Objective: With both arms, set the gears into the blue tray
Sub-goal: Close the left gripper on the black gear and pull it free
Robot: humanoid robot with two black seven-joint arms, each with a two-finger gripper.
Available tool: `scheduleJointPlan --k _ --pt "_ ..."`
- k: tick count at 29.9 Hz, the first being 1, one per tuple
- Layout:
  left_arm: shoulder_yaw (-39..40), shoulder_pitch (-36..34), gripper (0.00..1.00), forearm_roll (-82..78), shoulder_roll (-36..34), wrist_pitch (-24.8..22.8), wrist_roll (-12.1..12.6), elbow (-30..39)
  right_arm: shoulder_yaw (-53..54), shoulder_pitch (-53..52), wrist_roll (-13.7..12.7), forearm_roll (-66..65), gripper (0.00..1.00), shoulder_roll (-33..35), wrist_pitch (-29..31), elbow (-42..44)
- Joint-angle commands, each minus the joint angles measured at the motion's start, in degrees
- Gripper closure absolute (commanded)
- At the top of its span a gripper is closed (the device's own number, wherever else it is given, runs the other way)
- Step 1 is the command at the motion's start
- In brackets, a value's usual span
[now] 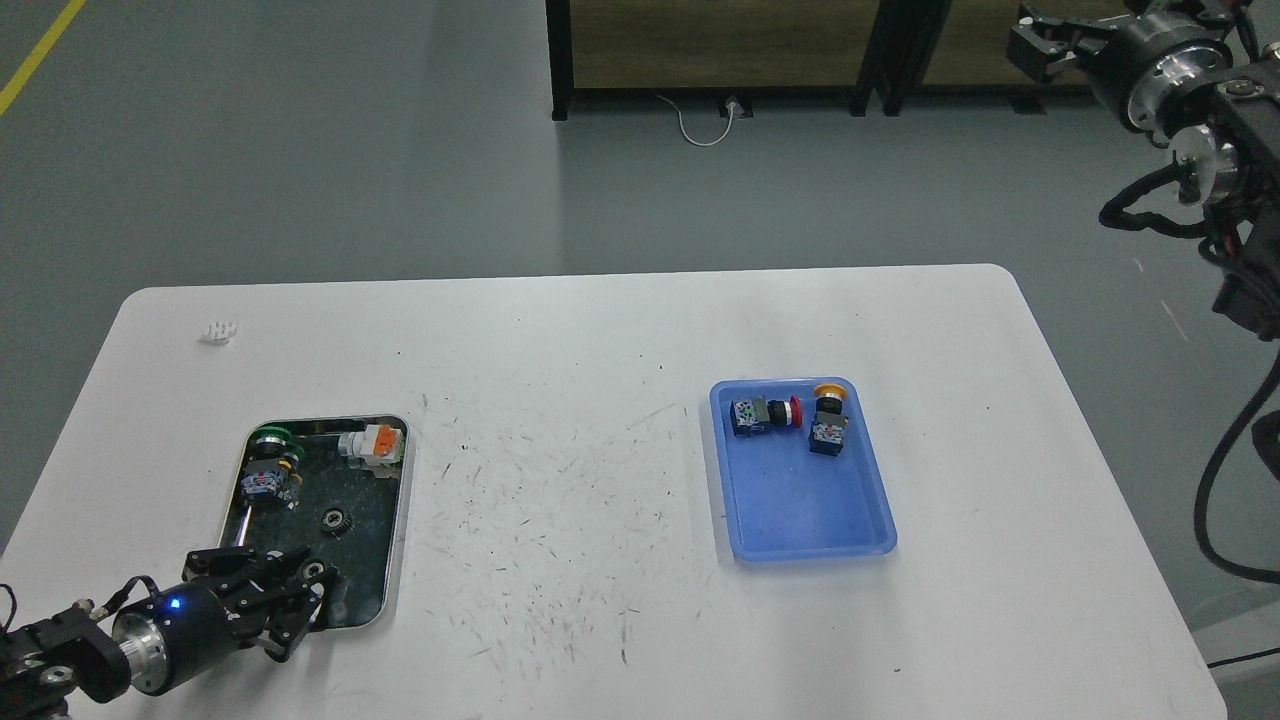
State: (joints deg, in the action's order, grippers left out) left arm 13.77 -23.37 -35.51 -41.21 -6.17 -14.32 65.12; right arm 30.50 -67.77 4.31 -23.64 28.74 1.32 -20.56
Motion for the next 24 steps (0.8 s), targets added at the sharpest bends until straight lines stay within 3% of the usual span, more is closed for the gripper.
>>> scheduleJointPlan --k 1,18,24 --pt "0.0 0.0 0.66 0.1 -0.1 -0.1 0.0 0.0 0.0 0.0 0.0 0.0 0.0 0.0 0.0 0.0" --pt "-0.1 -8.2 0.66 0.4 -7.5 -4.6 0.3 3.6 -0.1 0.4 0.0 0.0 0.0 0.1 0.1 0.0" --pt "-0.1 -14.0 0.66 -1.2 -6.3 -5.7 5.1 6.9 -1.9 0.2 0.0 0.0 0.0 0.1 0.1 0.0"
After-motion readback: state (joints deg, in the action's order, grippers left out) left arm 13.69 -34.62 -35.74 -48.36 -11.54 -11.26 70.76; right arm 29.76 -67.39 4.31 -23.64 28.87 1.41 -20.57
